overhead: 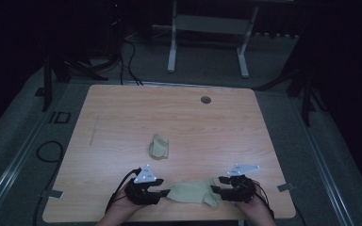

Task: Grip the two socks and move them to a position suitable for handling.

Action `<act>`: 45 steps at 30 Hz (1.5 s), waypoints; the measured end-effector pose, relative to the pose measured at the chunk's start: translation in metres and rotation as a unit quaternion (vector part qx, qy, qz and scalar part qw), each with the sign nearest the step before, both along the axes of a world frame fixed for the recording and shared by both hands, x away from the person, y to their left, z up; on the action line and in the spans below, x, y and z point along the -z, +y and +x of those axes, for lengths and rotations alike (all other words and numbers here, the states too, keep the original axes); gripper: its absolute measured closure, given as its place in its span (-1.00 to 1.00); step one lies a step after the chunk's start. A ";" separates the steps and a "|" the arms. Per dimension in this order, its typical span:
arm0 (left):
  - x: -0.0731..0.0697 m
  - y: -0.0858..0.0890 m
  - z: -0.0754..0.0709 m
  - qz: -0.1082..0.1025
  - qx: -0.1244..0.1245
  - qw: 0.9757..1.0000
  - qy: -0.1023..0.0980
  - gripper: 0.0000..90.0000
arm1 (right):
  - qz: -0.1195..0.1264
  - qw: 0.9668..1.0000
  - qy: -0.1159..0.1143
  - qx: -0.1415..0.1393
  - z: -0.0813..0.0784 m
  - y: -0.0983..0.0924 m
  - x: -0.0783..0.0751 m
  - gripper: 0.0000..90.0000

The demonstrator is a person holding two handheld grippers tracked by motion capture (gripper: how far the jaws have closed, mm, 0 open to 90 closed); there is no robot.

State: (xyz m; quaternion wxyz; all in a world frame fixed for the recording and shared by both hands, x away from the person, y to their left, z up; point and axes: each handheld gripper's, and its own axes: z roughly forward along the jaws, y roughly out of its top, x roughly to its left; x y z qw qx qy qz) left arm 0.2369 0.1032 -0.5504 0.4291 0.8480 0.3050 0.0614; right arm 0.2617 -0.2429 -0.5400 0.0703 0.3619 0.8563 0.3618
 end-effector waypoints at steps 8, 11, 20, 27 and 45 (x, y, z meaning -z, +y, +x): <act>0.001 0.018 -0.010 -0.013 -0.009 1.000 -0.004 -0.05 | -0.004 0.999 -0.019 -0.033 0.012 0.014 -0.012 -0.08; 0.003 0.019 -0.013 -0.013 -0.011 1.000 -0.015 -0.13 | -0.001 0.999 -0.029 -0.042 0.022 0.021 -0.020 -0.13; 0.007 0.027 -0.012 -0.014 -0.034 0.999 -0.028 -0.23 | -0.003 0.997 -0.030 -0.065 0.047 0.053 -0.025 -0.12; 0.012 0.029 -0.015 -0.012 -0.044 0.999 -0.027 -0.23 | -0.002 0.997 -0.014 -0.072 0.065 0.075 -0.026 -0.13; 0.011 0.043 -0.010 -0.028 -0.071 0.996 -0.037 -0.23 | -0.021 0.997 -0.007 -0.080 0.121 0.166 -0.025 0.01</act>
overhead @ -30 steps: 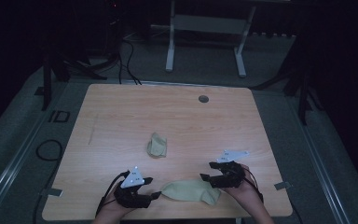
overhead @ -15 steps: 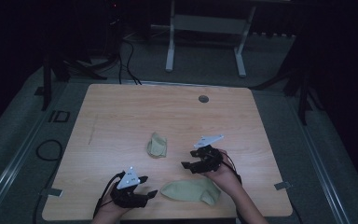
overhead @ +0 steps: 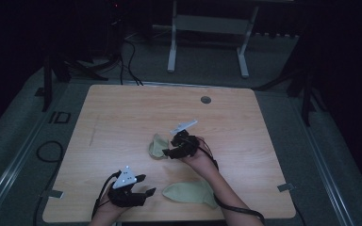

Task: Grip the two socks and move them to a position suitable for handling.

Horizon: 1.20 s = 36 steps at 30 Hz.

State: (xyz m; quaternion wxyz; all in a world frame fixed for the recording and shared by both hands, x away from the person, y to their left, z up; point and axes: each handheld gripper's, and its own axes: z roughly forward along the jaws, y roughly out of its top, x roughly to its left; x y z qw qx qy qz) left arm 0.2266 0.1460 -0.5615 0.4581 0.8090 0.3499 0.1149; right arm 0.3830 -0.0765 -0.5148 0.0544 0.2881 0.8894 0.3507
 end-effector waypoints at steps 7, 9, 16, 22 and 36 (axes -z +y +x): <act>0.000 0.007 0.001 -0.014 -0.017 1.000 0.001 -0.23 | -0.038 0.999 -0.004 0.010 0.022 0.047 0.017 0.00; -0.001 0.008 0.002 -0.017 -0.016 1.000 0.002 -0.23 | -0.057 0.998 -0.003 0.014 0.027 0.056 0.023 -0.06; -0.002 0.010 0.001 -0.023 -0.027 0.999 -0.002 -0.29 | -0.097 0.995 -0.035 0.010 0.021 0.072 0.033 -0.02; -0.003 0.010 0.002 -0.026 -0.034 0.999 -0.003 -0.36 | -0.092 0.995 -0.041 0.013 0.018 0.071 0.033 0.68; 0.000 0.010 0.003 -0.024 -0.037 0.999 0.002 -0.37 | -0.067 0.996 -0.049 0.036 0.010 0.029 -0.008 0.77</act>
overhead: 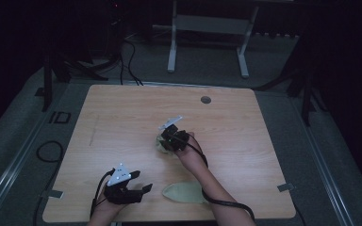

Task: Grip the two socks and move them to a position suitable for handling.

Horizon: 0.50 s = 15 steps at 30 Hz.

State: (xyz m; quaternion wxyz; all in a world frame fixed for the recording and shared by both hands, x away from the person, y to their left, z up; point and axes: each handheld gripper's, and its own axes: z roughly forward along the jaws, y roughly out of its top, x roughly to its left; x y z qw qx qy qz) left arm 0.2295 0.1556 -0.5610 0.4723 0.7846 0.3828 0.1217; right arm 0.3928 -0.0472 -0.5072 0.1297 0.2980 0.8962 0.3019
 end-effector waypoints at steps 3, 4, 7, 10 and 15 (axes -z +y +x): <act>0.000 -0.001 0.000 -0.001 0.001 1.000 0.000 -0.37 | 0.008 1.000 -0.003 0.000 -0.005 -0.015 -0.007 0.77; 0.001 -0.001 0.000 -0.004 0.002 1.000 0.002 -0.37 | 0.008 1.000 -0.007 -0.003 -0.008 -0.020 -0.008 0.77; 0.001 0.000 0.001 -0.009 0.005 1.000 0.006 -0.37 | 0.012 1.000 -0.008 -0.001 -0.014 -0.036 -0.009 0.77; 0.002 -0.001 0.002 -0.010 0.004 1.000 0.007 -0.37 | 0.013 1.000 -0.010 0.012 -0.022 -0.051 -0.009 0.77; 0.003 -0.002 0.001 -0.008 0.007 1.000 0.007 -0.37 | 0.011 0.999 -0.025 0.018 -0.040 -0.071 -0.006 0.77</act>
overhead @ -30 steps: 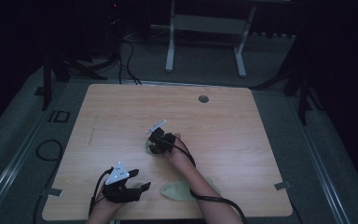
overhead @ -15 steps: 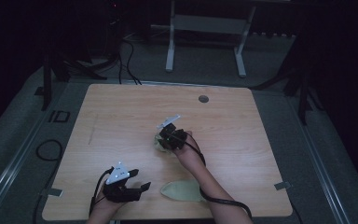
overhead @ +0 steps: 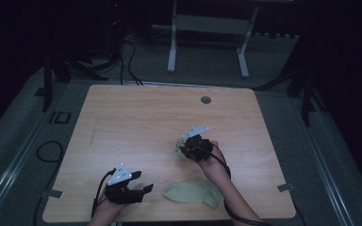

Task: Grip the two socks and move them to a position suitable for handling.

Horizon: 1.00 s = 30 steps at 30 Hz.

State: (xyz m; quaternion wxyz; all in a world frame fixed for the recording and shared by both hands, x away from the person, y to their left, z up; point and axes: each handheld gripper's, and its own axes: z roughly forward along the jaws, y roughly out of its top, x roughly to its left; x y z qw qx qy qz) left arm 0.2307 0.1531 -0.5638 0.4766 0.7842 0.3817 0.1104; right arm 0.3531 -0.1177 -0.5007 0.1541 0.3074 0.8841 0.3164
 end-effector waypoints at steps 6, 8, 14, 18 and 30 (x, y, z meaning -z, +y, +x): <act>0.001 -0.003 0.000 0.007 0.002 1.000 0.001 -0.37 | -0.004 1.000 -0.001 0.012 -0.015 -0.014 0.013 0.76; 0.001 -0.004 0.001 0.007 0.001 1.000 0.005 -0.37 | -0.005 1.000 0.005 0.025 -0.017 -0.017 0.022 0.75; 0.002 -0.006 0.004 0.000 0.005 1.000 0.012 -0.37 | -0.017 0.999 0.026 0.014 -0.020 -0.014 0.048 0.67; -0.005 -0.009 0.010 -0.008 0.013 1.000 0.009 -0.37 | -0.006 0.999 0.038 0.013 -0.019 -0.015 0.043 0.42; -0.024 -0.053 0.055 0.000 0.042 0.999 0.022 -0.36 | 0.034 0.999 0.009 0.018 -0.010 -0.035 -0.005 0.40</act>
